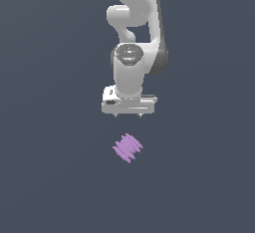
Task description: Pick up the object and move it to a goal position.
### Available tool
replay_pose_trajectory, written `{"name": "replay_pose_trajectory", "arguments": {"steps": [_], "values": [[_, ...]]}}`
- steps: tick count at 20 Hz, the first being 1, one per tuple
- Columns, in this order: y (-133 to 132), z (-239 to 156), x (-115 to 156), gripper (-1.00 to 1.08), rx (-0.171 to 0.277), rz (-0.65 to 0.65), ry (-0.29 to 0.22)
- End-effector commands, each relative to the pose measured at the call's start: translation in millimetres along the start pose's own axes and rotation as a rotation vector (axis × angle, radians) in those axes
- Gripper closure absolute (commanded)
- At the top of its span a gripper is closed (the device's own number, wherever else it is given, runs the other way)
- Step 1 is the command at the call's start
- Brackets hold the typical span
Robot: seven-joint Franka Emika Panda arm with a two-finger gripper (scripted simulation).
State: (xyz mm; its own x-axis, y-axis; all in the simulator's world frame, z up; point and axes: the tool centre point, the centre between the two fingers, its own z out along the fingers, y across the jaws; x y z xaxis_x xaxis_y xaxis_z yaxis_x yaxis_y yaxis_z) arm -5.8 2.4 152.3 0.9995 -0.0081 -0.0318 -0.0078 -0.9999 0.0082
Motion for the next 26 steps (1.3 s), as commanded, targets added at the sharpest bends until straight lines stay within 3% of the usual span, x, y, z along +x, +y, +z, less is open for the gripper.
{"name": "replay_pose_trajectory", "arguments": {"steps": [1,10,18,26], "values": [[0,0,0,-0.92,0.000,0.000,0.000],[-22,-6,6,-0.92,-0.017,-0.037,0.017],[-21,-3,9,-0.92,-0.018,-0.062,0.017],[-19,8,21,-0.92,-0.020,-0.173,0.017]]}}
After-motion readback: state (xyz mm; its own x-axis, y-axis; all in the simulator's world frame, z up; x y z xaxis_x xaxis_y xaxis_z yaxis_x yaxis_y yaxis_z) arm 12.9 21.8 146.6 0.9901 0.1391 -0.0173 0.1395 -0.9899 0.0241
